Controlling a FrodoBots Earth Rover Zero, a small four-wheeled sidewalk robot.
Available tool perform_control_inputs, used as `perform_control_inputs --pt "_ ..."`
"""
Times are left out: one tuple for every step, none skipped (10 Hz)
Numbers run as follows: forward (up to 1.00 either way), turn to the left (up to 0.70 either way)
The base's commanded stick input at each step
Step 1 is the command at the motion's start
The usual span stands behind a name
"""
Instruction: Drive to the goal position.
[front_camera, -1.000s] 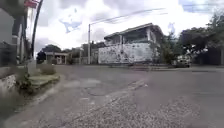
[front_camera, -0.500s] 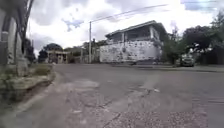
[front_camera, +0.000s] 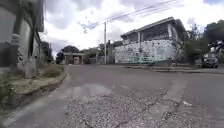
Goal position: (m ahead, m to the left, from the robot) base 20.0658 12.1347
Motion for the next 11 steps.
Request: perform_control_inputs --pt "1.00 0.04" --pt "1.00 0.04" --pt "1.00 0.04" --pt "1.00 0.04" --pt "1.00 0.04" --pt "1.00 0.04" --pt "1.00 0.04" --pt "1.00 0.36" --pt "1.00 0.44" --pt "1.00 0.44" --pt "1.00 0.22"
